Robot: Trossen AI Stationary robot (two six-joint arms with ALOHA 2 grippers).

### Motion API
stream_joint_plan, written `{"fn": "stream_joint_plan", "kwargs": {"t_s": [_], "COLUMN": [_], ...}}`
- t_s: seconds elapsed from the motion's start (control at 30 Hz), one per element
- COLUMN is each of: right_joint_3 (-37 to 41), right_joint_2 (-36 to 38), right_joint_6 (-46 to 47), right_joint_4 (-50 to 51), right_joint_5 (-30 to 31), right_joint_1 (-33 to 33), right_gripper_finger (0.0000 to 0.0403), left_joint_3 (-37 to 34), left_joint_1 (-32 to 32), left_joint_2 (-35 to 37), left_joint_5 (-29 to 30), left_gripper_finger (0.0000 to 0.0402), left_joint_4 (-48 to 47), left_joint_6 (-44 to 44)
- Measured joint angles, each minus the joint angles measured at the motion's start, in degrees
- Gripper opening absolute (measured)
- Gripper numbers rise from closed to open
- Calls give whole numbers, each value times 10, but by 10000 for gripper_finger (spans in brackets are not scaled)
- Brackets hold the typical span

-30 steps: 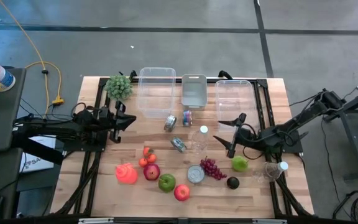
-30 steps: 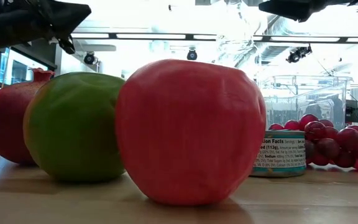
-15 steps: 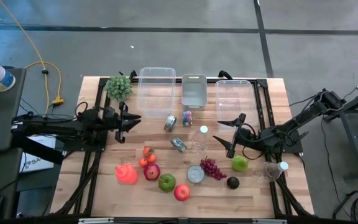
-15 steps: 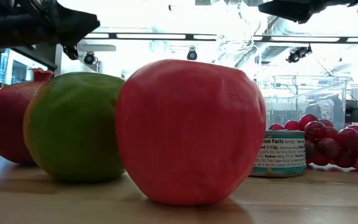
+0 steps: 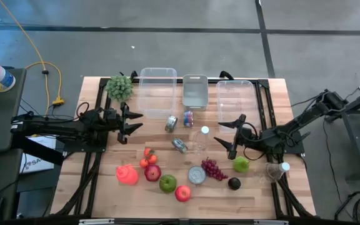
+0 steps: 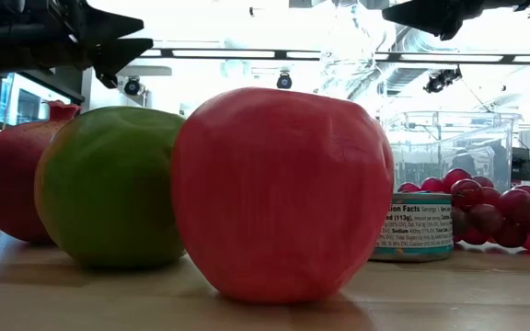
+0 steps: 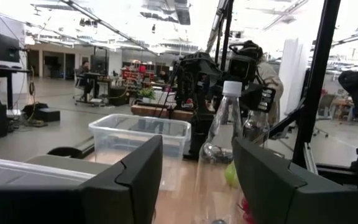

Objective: Pick & Place Food Item
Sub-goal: Put the left transparent water bottle into the right transparent bin

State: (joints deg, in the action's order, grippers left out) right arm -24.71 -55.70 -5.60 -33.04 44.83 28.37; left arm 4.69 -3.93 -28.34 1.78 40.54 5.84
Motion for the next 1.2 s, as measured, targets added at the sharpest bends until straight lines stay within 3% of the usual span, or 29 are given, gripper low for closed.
{"fn": "stream_joint_plan", "kwargs": {"t_s": [0.1, 0.3, 0.57, 1.2], "right_joint_3": [0, 0, 0, -1], "right_joint_2": [0, 0, 0, -59], "right_joint_6": [13, 26, 47, 11], "right_joint_4": [1, 1, 13, -16], "right_joint_5": [-57, -72, -178, -178], "right_joint_1": [-10, -34, -84, -95], "right_gripper_finger": [286, 286, 286, 286], "left_joint_3": [0, 0, 0, 1], "left_joint_1": [0, 0, 0, 0], "left_joint_2": [0, 0, -2, -3], "left_joint_5": [0, -42, -63, -61], "left_gripper_finger": [191, 191, 191, 191], "left_joint_4": [4, 4, 4, 32], "left_joint_6": [0, 19, 29, 15]}}
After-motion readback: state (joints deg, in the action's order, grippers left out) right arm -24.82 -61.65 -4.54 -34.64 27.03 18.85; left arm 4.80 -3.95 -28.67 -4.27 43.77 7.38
